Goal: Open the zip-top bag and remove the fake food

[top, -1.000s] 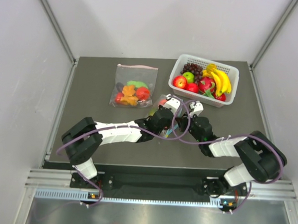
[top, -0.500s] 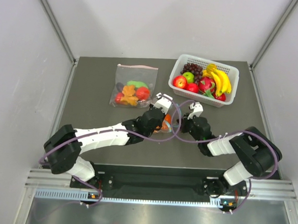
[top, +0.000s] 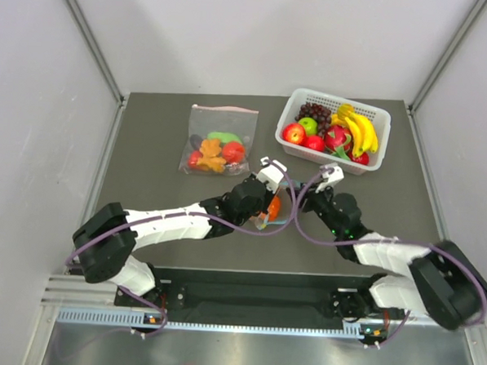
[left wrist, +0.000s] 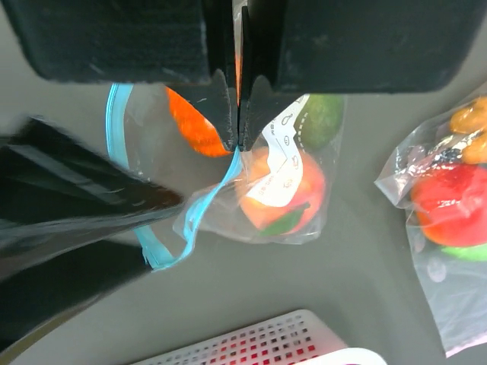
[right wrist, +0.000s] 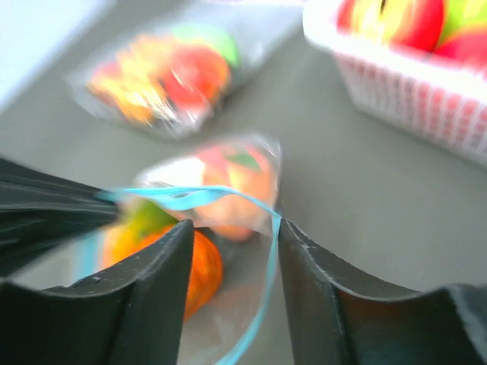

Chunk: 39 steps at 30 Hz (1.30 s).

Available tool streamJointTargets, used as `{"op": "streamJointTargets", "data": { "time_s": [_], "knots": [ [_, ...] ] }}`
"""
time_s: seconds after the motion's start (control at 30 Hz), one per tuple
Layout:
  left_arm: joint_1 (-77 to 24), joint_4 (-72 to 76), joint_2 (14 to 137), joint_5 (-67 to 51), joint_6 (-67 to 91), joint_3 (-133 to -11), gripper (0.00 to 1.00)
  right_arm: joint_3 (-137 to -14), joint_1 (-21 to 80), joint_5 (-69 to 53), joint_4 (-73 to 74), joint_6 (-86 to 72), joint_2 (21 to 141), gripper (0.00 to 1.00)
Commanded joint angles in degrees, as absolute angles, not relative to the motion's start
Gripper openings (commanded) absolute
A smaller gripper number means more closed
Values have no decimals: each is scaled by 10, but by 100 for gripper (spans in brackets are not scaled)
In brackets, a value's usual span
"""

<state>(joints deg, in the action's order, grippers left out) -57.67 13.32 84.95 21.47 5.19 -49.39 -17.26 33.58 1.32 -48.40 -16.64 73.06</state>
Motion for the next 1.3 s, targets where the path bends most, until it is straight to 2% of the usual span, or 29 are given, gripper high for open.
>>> {"op": "streamJointTargets", "data": {
  "time_s": [0.0, 0.17, 0.33, 0.53, 0.73, 1.07, 1.27],
  "knots": [
    [-574, 189, 853, 199, 41, -500, 0, -146, 333, 2, -469, -142, 623, 50],
    [-570, 196, 860, 203, 40, -500, 0, -125, 334, -52, -419, -144, 520, 49],
    [-569, 205, 866, 195, 44, -499, 0, -110, 339, -125, -446, -178, 526, 47],
    [-568, 221, 876, 185, 52, -496, 0, -94, 344, -176, -531, -215, 609, 46],
    [-569, 225, 878, 178, 55, -490, 0, -108, 347, -178, -581, -227, 695, 46],
    [-568, 235, 866, 176, 54, -472, 0, -149, 360, -135, -620, -233, 807, 46],
    [-568, 240, 856, 171, 53, -461, 0, -173, 389, -69, -610, -229, 834, 54]
  ]
}}
